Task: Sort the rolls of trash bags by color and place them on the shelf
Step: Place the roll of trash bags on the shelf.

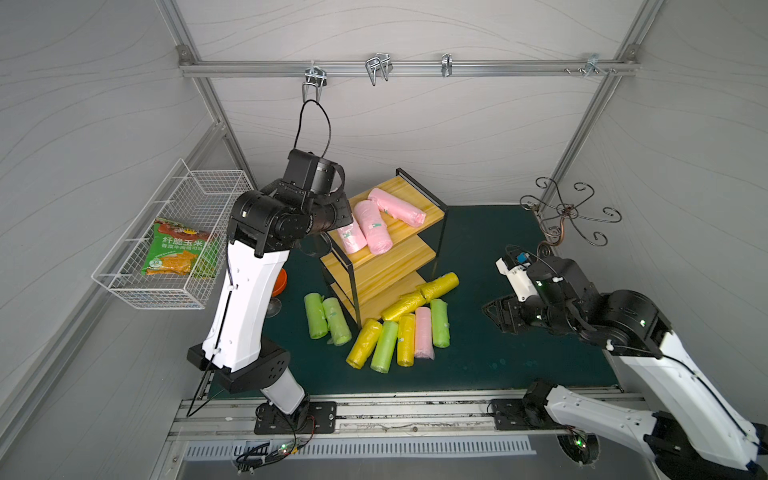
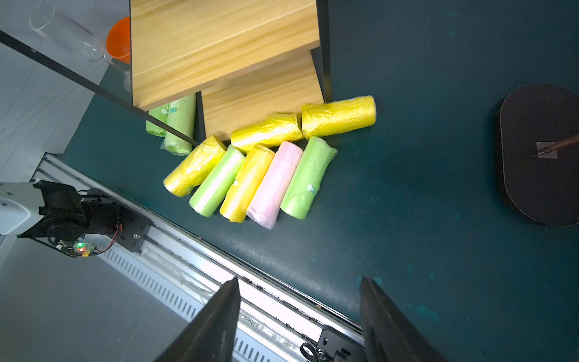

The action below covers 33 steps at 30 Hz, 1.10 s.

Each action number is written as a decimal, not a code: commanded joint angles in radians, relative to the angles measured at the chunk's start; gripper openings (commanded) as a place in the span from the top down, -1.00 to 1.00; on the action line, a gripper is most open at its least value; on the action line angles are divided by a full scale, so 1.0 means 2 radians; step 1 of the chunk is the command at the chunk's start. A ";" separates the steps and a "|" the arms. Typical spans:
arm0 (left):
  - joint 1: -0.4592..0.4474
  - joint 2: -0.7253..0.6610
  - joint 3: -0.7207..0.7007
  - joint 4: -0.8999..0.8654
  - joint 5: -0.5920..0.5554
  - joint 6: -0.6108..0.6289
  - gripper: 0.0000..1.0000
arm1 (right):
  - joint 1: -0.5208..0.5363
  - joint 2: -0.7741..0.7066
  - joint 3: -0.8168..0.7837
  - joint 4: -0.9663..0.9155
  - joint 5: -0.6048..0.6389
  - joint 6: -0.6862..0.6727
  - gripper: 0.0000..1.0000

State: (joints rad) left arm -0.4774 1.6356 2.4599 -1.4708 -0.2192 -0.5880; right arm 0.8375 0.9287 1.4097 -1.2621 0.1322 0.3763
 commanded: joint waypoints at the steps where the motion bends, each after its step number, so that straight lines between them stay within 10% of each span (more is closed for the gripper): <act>1: 0.019 0.004 0.005 0.015 0.043 -0.019 1.00 | 0.000 -0.005 -0.011 0.015 -0.016 0.007 -0.28; 21: 0.077 0.048 -0.034 0.004 0.123 -0.024 1.00 | 0.001 -0.003 -0.044 0.040 -0.034 0.013 -0.28; 33: 0.078 0.036 -0.053 0.018 0.125 -0.026 -0.14 | 0.000 -0.002 -0.043 0.050 -0.030 0.012 -0.29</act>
State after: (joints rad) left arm -0.3199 1.7065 2.3573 -1.4212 0.0402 -0.6476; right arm 0.8375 0.9272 1.3163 -1.1835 0.0696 0.3954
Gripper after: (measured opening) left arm 0.552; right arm 0.646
